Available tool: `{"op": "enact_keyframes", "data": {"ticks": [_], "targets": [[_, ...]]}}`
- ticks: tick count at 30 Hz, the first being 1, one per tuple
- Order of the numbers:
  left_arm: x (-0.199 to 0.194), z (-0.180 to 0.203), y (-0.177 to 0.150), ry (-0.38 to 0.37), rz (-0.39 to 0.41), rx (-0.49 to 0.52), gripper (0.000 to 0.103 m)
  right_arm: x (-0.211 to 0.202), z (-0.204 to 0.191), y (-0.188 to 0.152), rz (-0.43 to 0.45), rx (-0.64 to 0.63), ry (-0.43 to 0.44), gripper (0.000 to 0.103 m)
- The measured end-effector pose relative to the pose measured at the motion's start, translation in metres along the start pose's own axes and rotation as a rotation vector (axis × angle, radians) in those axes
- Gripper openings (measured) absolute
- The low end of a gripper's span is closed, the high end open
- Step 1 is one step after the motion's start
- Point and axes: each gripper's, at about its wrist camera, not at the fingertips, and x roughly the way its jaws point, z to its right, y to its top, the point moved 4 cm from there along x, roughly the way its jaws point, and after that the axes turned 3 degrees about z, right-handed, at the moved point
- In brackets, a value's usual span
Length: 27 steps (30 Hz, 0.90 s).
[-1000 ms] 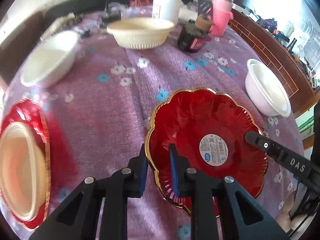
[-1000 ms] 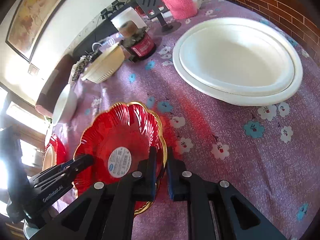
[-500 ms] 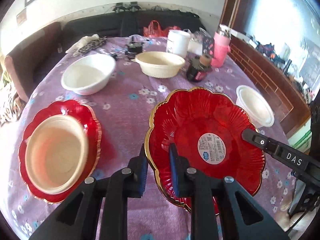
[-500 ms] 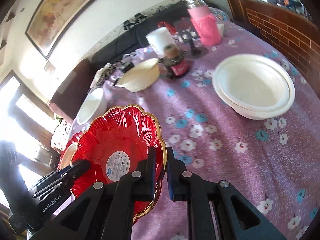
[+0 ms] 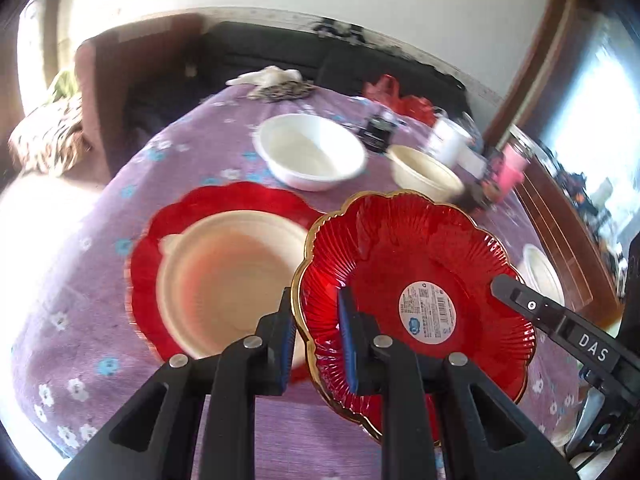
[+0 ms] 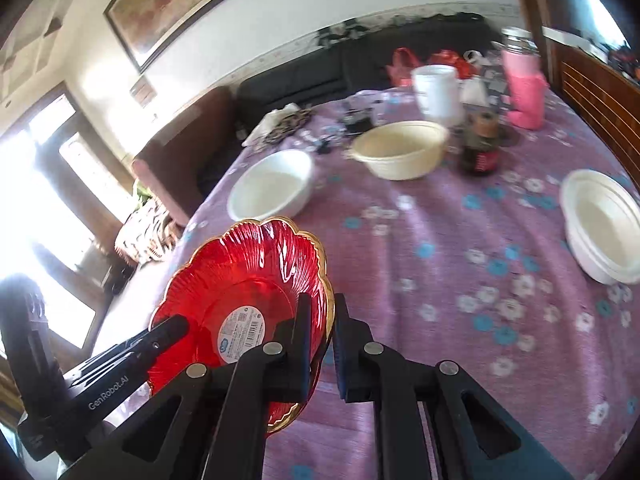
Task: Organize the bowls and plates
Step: 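Lift the red scalloped plate and carry it toward the red wedding plate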
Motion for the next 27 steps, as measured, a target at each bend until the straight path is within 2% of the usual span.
{"op": "enact_keyframes", "data": {"ticks": [9,27], "targets": [[0.007,-0.06,0.01,0.024,0.0,-0.114,0.019,0.038,-0.049,0.006,-0.037,-0.065,0.024,0.011],[0.026,-0.113,0.012,0.051,-0.02,-0.204,0.019,0.091,-0.08,-0.001,-0.109,-0.098,0.03,0.011]]}}
